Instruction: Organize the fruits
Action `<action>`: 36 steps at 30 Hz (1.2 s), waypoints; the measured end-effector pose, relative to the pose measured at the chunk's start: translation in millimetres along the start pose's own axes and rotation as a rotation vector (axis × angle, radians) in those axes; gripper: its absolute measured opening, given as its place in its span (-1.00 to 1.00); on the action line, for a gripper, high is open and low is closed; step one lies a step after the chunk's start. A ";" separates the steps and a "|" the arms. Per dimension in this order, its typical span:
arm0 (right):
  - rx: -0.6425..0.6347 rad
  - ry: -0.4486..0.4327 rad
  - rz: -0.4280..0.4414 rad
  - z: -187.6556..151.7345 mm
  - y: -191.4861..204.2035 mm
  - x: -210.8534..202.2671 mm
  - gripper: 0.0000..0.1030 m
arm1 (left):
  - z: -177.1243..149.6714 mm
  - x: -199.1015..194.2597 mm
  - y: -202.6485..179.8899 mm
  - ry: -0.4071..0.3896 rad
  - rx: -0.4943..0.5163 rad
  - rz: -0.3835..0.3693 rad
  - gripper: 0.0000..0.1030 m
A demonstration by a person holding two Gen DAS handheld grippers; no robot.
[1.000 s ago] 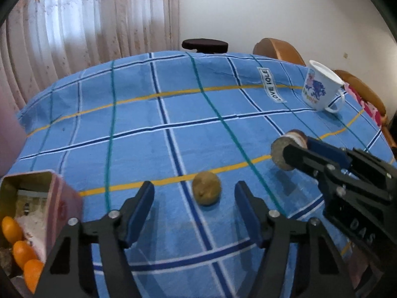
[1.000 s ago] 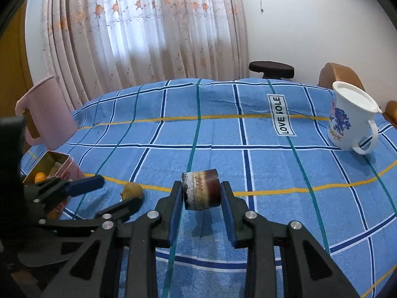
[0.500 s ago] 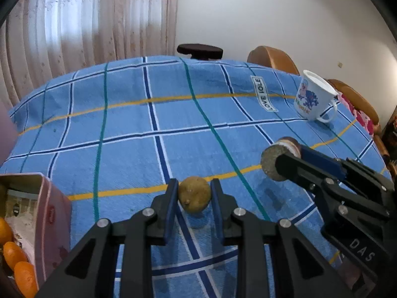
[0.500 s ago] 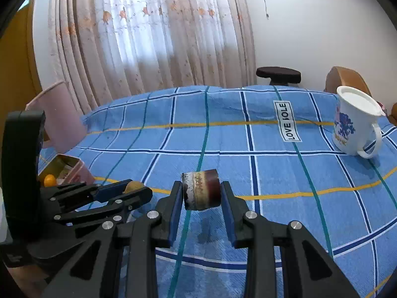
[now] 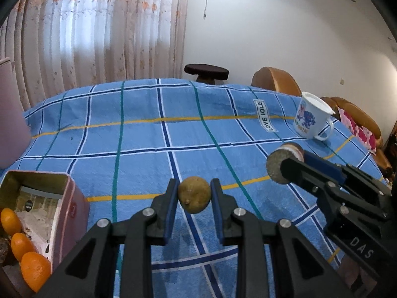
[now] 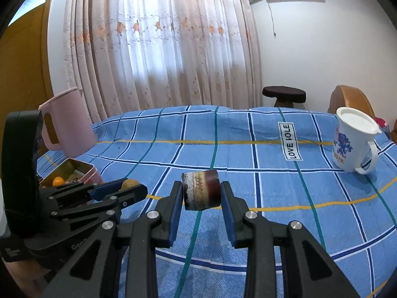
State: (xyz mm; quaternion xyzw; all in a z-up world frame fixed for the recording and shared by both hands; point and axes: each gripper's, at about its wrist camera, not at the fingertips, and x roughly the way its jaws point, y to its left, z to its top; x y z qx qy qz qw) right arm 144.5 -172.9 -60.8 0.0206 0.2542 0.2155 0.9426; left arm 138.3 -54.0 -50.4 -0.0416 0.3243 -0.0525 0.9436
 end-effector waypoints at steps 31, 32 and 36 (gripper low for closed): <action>-0.123 -0.165 -0.011 -6.9 27.0 -33.2 -0.37 | -10.4 -45.8 -6.5 -0.218 0.041 0.085 -0.47; -0.125 -0.167 -0.011 -7.3 27.7 -33.7 -0.37 | -10.5 -46.2 -6.4 -0.220 0.039 0.085 -0.47; -0.131 -0.175 -0.013 -8.6 29.6 -35.9 -0.37 | -11.2 -48.6 -4.9 -0.228 0.035 0.089 -0.47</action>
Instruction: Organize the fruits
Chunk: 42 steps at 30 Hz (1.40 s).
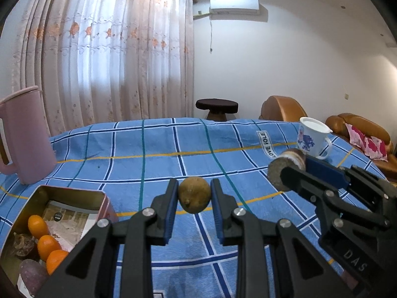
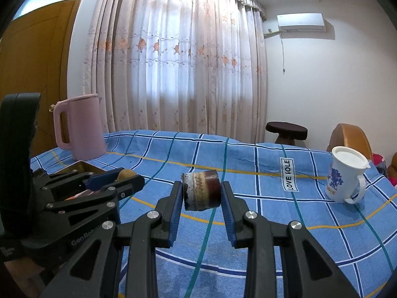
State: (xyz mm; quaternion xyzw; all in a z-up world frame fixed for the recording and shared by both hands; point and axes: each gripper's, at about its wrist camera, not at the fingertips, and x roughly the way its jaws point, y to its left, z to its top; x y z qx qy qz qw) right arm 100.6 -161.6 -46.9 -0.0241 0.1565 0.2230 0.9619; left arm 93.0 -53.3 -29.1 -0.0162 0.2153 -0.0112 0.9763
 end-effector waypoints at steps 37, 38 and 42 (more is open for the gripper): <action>0.109 0.238 -0.132 -19.7 -65.9 -21.2 -0.30 | -10.3 -28.6 30.9 0.024 -0.029 -0.064 -0.47; 0.126 0.254 -0.116 -20.9 -70.4 -20.0 -0.24 | -10.2 -29.1 29.9 0.021 -0.025 -0.064 -0.47; 0.127 0.308 -0.090 -21.3 -69.5 -5.0 -0.16 | -9.9 -28.7 25.4 0.026 -0.016 -0.062 -0.47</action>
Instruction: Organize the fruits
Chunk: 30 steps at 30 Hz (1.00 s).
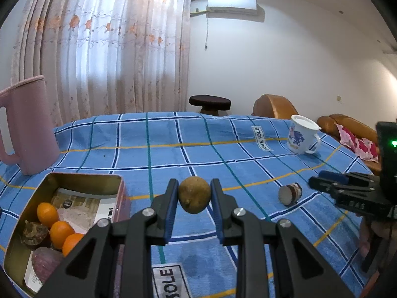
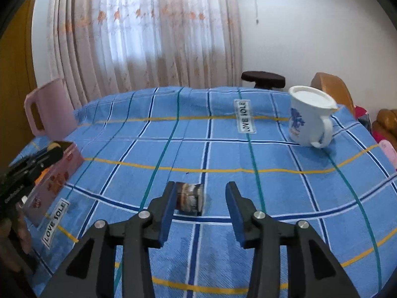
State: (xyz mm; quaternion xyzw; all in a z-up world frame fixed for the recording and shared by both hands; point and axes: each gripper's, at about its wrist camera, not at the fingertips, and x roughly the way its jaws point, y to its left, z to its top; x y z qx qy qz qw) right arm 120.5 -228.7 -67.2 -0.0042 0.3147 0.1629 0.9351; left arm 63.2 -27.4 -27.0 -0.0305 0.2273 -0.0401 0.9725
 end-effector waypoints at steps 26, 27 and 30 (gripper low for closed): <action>-0.224 -0.077 0.344 46.4 175.1 -26.6 -0.37 | -3.0 -82.9 82.5 0.016 0.004 0.165 -0.47; -0.240 -0.079 0.361 46.2 186.0 -27.7 -0.37 | -4.2 -85.9 91.2 0.019 -0.005 0.181 -0.47; -0.279 -0.078 0.413 43.5 216.9 -28.7 -0.37 | -10.2 -92.7 116.4 0.033 -0.039 0.228 -0.47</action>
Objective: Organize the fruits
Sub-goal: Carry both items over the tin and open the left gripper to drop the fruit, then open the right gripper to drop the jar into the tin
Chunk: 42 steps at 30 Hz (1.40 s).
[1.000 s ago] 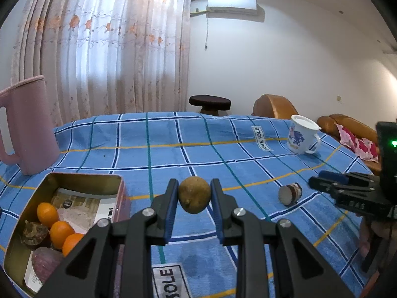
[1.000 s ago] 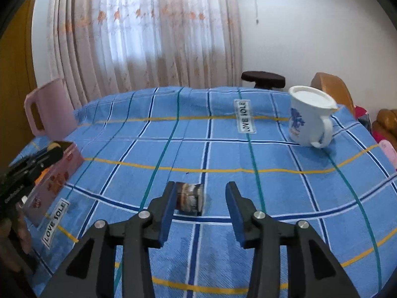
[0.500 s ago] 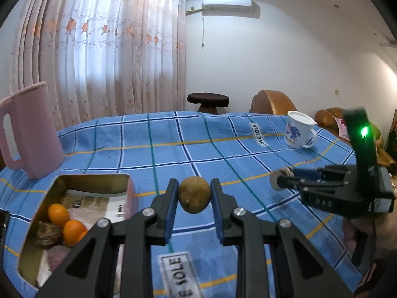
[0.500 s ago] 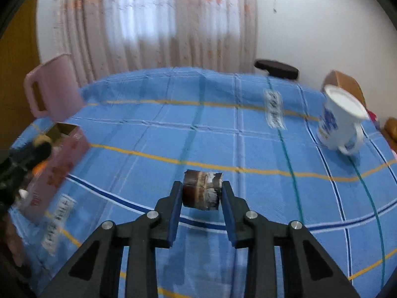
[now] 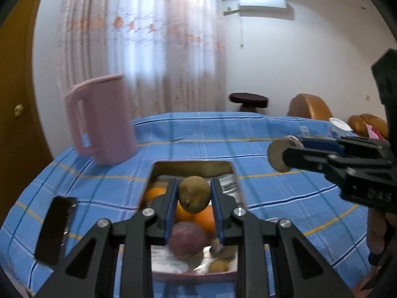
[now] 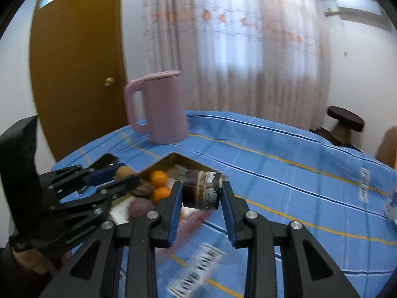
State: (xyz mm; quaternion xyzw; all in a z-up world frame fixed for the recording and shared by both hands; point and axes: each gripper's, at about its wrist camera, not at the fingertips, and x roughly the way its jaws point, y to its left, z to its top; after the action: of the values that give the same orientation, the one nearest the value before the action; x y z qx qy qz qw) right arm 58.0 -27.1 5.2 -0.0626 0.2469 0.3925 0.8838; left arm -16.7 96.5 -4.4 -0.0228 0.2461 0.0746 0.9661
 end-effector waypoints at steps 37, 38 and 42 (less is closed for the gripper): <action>-0.057 0.031 0.021 -22.0 34.1 20.6 -0.01 | -28.3 -6.9 26.5 0.028 -0.062 0.081 0.51; -0.057 0.018 0.008 -21.3 33.2 16.9 0.00 | -27.3 -8.1 26.1 0.026 -0.061 0.081 0.51; -0.055 -0.029 -0.038 -19.4 30.5 4.4 0.18 | -24.1 -13.4 25.3 0.009 -0.065 0.076 0.66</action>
State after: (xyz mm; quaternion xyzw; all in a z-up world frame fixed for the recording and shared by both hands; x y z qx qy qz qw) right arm 30.9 -9.2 -11.3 -0.0860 0.2220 0.3830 0.8925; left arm -43.6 117.8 -19.3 -0.0452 0.2484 0.1189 0.9603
